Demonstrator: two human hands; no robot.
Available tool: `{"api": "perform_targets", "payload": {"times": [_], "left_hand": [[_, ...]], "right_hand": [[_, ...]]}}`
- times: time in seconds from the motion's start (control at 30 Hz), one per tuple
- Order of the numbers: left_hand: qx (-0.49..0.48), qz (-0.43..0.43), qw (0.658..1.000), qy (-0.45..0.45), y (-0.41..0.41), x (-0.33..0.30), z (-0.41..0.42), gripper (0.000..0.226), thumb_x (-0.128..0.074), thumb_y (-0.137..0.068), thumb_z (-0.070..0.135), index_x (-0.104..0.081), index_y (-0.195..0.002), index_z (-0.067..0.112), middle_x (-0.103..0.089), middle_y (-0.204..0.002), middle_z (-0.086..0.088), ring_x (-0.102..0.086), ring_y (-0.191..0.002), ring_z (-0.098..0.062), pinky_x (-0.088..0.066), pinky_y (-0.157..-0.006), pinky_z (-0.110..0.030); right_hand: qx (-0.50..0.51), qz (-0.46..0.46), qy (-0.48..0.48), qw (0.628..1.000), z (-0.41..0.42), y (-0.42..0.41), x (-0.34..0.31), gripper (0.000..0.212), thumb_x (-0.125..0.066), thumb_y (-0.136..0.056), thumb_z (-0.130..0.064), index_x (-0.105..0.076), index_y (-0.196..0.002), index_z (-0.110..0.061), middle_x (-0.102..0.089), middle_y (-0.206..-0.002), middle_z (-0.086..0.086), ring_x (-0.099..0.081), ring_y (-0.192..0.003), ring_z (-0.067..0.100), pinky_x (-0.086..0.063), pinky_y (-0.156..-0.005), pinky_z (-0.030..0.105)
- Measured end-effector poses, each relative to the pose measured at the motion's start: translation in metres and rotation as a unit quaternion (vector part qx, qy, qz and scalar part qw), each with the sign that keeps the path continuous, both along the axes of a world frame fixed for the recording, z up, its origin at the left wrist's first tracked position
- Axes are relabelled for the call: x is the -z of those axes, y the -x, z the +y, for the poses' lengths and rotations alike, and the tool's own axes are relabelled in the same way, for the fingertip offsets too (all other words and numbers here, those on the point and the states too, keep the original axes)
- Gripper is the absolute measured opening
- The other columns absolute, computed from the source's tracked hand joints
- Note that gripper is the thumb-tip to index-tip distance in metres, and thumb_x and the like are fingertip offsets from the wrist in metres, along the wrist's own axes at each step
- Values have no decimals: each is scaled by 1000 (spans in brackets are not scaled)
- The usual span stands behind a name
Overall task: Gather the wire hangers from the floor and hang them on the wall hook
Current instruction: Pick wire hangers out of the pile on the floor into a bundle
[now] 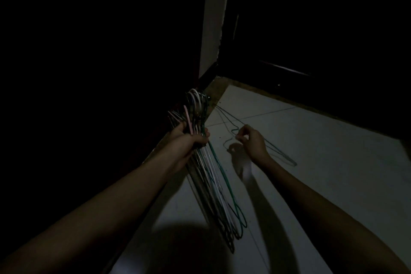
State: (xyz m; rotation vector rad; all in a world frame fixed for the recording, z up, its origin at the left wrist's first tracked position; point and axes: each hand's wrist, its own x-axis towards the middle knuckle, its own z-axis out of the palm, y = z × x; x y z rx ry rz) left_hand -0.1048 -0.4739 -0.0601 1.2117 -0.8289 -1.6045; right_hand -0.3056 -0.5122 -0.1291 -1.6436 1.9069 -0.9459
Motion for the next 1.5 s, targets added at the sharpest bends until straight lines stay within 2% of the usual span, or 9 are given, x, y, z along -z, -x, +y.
{"api": "perform_targets", "payload": {"times": [0.2, 0.37, 0.47, 0.57, 0.83, 1.17, 1.3, 1.4, 1.5], "left_hand": [[-32, 36, 999, -12, -5, -9, 8, 58, -50, -78, -26, -42, -132, -9, -57, -122, -27, -62, -82, -21, -55, -57, -16], [-41, 32, 998, -21, 1, -17, 12, 51, -50, -77, -25, -50, -126, -8, -63, -90, -13, -61, -76, -17, -54, -57, -17], [-52, 39, 997, -37, 5, -19, 14, 53, -50, -78, -23, -48, -128, -7, -62, -108, -19, -62, -84, -22, -53, -56, -19], [-55, 28, 997, -40, 8, -20, 17, 52, -51, -79, -21, -48, -128, -6, -61, -110, -19, -63, -87, -23, -51, -56, -19], [-47, 1, 998, -44, 13, -20, 18, 56, -53, -80, -19, -46, -133, -2, -56, -127, -21, -56, -93, -23, -49, -59, -19], [-34, 36, 997, -56, 3, -27, 13, 41, -50, -78, -20, -55, -111, 5, -64, -102, -16, -59, -85, -24, -49, -64, -28], [-25, 65, 996, -62, 3, -30, 17, 35, -47, -77, -22, -56, -95, 6, -63, -85, -11, -61, -80, -23, -50, -74, -34], [-21, 79, 995, -56, 7, -32, 18, 50, -48, -75, -22, -55, -112, 11, -64, -110, -17, -62, -102, -31, -50, -88, -42], [-27, 87, 995, -45, 8, -37, 19, 61, -46, -77, -23, -48, -129, 8, -63, -112, -15, -65, -87, -21, -54, -74, -34]], "right_hand": [[-4, -38, -9, 999, 4, -1, -38, 14, -56, -88, 1, -65, -98, -1, -64, -90, 8, -60, -83, 19, -48, -81, 30], [32, -189, -21, 981, 16, -7, -64, 10, -61, -84, 4, -65, -93, 6, -62, -78, 10, -57, -65, 16, -49, -62, 19], [33, -287, -56, 956, 28, -16, -81, 13, -59, -85, 6, -60, -78, -5, -60, -75, 7, -58, -67, 17, -52, -65, 25], [11, -326, -57, 943, 40, -25, -96, 9, -57, -86, 6, -61, -87, -2, -60, -77, 7, -60, -70, 17, -55, -71, 30], [-43, -334, -11, 941, 62, -55, -128, 7, -58, -89, -1, -64, -92, -1, -58, -83, 8, -60, -72, 14, -58, -66, 22], [-74, -263, 30, 962, 68, -73, -154, 13, -50, -92, 2, -58, -83, -4, -58, -104, 31, -57, -69, 14, -57, -69, 33], [-82, -242, 32, 966, 67, -78, -157, 10, -50, -92, 2, -61, -91, 0, -56, -91, 20, -56, -70, 14, -55, -70, 33], [-87, -243, 39, 965, 67, -77, -158, 11, -54, -90, -1, -64, -95, 1, -59, -80, 7, -59, -72, 14, -55, -72, 31], [-105, -244, 49, 963, 69, -74, -156, 14, -58, -89, -5, -65, -100, -1, -64, -84, 0, -62, -78, 11, -55, -70, 19]]}}
